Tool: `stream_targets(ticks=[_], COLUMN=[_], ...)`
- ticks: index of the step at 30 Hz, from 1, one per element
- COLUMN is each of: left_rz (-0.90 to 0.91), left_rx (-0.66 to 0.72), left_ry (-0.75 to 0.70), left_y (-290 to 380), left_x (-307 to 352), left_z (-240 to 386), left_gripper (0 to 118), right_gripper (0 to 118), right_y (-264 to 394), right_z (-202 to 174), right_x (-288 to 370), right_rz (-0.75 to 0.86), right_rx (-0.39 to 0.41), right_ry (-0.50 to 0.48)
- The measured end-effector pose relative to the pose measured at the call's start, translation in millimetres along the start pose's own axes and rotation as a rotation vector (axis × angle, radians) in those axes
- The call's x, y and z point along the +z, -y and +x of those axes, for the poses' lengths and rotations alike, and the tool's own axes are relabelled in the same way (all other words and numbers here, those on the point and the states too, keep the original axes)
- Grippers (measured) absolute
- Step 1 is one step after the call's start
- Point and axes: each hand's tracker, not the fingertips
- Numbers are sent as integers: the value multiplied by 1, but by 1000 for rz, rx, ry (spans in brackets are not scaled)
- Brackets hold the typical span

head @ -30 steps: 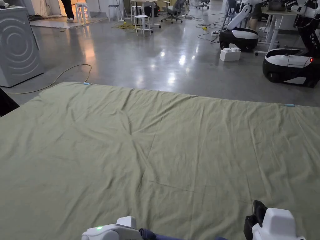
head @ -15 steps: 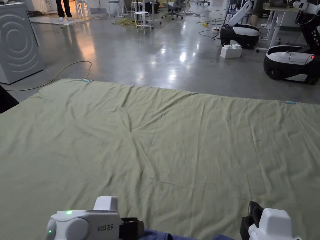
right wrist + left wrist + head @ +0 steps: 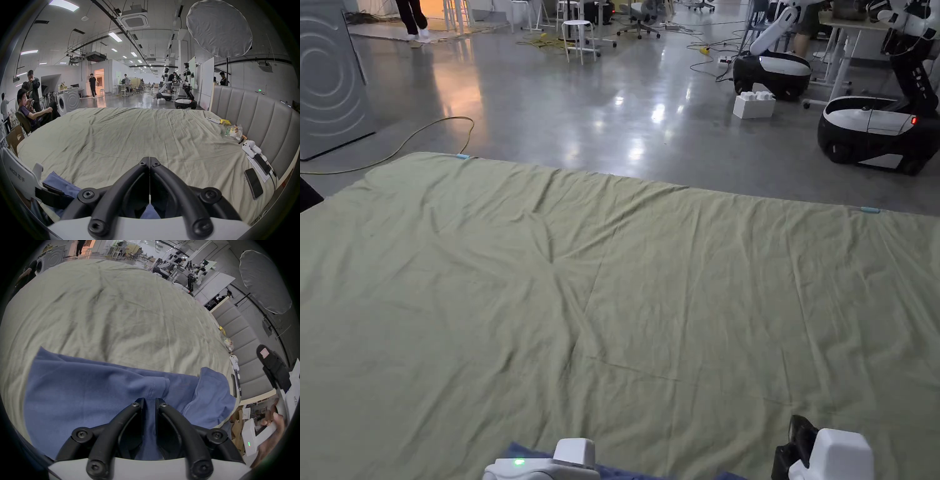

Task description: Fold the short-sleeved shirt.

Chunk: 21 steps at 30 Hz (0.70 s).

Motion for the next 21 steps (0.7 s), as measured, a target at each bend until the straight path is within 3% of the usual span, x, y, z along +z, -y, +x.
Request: stream_targets(ticks=[8,9,11,12,21], left_rz=[21,35,73,87,204], left_rx=[18,29,41,36,49], left_ry=[20,54,123,130,40], left_y=[-2,-4,-9,-12,-37], left_x=[14,22,44,56,113], left_z=[-2,-7,-18,-25,-132], left_gripper=[16,21,51,60,73], right_gripper=[1,1,1,1,1], right_y=[2,1,-1,-2,-10], right_z=[1,1,1,1,2], right_x=[-3,-3,-3,-3,-5], right_rz=[-12,-12,-6,-1,19], right_rx=[6,7,7,7,17], right_ry=[-2,-2,-6,-6,-10])
